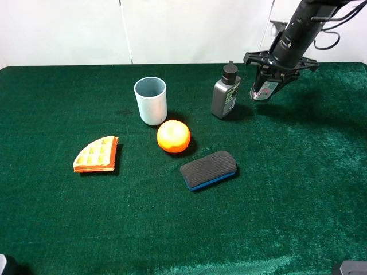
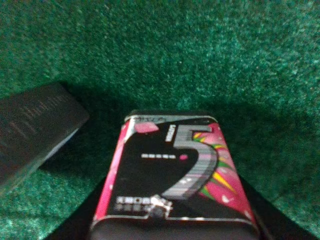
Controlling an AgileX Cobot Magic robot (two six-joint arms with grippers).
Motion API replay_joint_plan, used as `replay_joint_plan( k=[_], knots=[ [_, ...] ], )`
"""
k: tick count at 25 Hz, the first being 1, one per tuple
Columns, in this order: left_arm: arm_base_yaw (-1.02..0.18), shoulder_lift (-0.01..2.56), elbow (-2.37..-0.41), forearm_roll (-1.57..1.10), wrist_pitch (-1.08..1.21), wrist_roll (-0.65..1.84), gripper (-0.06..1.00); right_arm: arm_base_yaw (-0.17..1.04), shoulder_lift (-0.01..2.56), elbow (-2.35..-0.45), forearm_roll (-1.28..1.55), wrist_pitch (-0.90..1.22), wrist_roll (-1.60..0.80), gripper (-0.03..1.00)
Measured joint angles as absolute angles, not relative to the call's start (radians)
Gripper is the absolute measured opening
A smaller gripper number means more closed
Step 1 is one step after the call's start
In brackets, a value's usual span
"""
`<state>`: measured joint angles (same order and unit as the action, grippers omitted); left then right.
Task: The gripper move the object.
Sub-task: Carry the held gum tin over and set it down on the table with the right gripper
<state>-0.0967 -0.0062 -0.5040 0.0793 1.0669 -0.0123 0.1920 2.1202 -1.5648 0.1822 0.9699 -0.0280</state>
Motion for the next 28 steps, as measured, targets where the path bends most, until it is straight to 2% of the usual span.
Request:
replay_joint_plan(
  k=[28],
  knots=[
    [-0.097,-0.006,-0.504,0.079,1.067,-0.012,0.99,0.192,2.151,-1.565,0.155,0.924,-0.011,0.34]
  ],
)
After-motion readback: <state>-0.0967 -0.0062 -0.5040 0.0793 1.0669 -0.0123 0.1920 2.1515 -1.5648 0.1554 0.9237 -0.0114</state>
